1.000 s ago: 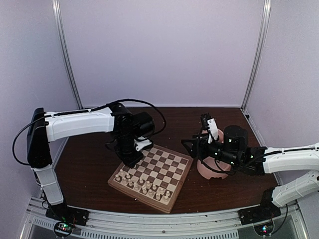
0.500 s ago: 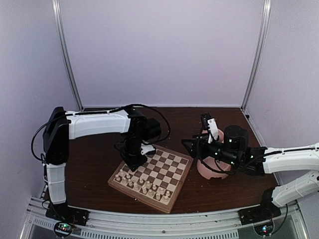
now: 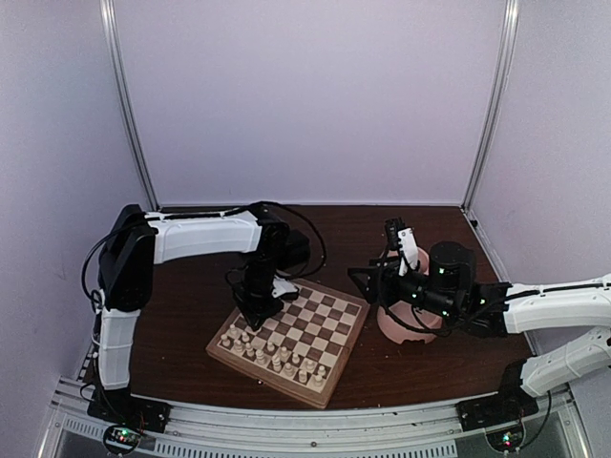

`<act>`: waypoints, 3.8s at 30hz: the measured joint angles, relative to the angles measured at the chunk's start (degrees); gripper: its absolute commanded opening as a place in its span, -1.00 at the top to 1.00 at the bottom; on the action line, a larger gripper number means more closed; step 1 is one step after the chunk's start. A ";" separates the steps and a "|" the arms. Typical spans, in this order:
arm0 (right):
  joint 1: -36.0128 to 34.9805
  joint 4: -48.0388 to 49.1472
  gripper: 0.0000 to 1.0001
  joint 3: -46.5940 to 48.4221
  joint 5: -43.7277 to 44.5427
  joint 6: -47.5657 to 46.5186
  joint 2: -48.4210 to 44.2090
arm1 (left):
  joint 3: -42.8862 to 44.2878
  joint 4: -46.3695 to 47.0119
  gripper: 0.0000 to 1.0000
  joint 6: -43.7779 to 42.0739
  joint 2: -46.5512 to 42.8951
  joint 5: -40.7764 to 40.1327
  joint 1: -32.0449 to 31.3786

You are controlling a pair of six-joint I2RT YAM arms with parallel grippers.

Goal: Set up the chess pieces on the board
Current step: Pick up the pawn from c2.

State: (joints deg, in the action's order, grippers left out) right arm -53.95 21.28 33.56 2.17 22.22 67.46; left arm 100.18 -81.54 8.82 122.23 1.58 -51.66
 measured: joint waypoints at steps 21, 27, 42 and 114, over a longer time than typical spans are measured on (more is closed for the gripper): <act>0.00 -0.02 -0.38 0.00 -0.83 0.07 -0.02 | 1.97 -0.63 0.56 -0.39 1.64 1.95 0.63; 0.00 -0.02 -0.38 0.00 -0.87 0.07 -0.02 | 1.97 -0.61 0.81 -0.31 1.64 2.05 0.63; 0.00 -0.04 -0.38 0.00 -0.90 0.04 -0.04 | -0.63 -0.26 0.94 -0.31 -0.24 3.91 0.68; 0.00 -1.36 -0.49 -3.89 9.68 -5.95 -8.26 | -15.69 22.05 -0.95 8.09 -38.14 -15.21 -0.42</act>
State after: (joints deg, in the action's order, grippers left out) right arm -53.95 19.92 29.67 11.86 16.27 59.20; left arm 84.49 -59.48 16.91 84.09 -13.63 -52.07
